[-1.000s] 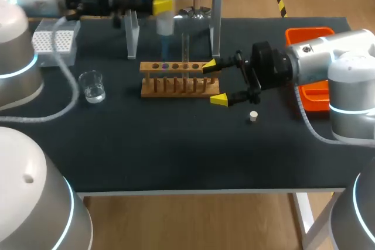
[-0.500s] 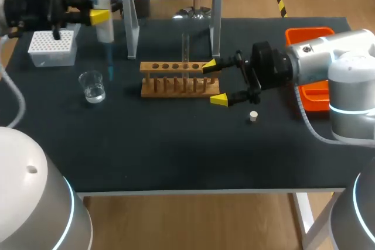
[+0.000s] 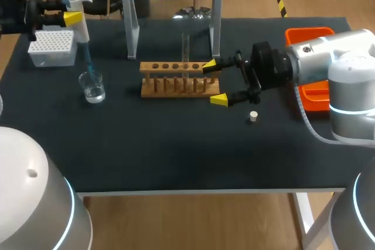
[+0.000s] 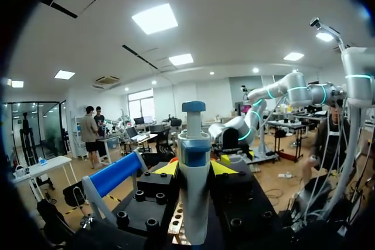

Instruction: Invert the test tube, pick up the pipette, mount the tip to pipette, aspirate from beaker and dispense into the tube, eject the tip, return the pipette, and cap with the stopper.

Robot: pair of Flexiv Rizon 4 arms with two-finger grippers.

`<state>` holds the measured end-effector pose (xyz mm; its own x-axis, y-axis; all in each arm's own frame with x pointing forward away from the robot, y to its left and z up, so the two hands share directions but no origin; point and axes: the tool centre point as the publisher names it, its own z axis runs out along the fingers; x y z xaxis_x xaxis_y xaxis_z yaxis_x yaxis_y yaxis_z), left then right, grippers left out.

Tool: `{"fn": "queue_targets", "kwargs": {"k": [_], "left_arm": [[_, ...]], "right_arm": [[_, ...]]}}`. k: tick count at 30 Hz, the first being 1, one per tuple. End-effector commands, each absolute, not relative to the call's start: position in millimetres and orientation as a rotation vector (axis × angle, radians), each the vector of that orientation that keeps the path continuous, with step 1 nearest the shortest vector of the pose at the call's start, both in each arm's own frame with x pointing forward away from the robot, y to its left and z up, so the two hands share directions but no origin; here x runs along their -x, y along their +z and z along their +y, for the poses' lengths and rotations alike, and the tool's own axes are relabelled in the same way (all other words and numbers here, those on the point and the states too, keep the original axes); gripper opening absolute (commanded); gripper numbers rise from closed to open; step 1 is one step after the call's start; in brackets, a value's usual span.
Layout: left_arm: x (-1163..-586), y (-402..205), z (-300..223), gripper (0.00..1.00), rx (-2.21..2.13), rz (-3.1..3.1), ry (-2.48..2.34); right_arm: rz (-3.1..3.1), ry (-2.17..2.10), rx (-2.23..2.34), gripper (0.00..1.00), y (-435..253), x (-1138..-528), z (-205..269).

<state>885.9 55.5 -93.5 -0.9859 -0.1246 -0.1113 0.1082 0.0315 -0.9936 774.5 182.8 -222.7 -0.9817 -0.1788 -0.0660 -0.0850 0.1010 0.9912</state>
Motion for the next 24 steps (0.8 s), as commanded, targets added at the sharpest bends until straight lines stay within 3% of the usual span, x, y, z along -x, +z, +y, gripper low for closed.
{"fn": "queue_targets", "kwargs": {"k": [1,24], "left_arm": [[-901,-99,64,0.0,-0.033,2.148,-2.11],[-911,-103,69,0.0,-0.014,2.153,-2.126]], "right_arm": [[-2.279,-2.04,-0.273,1.0,-222,-774,182],[-2.279,-2.04,-0.273,1.0,-222,-774,182]]}}
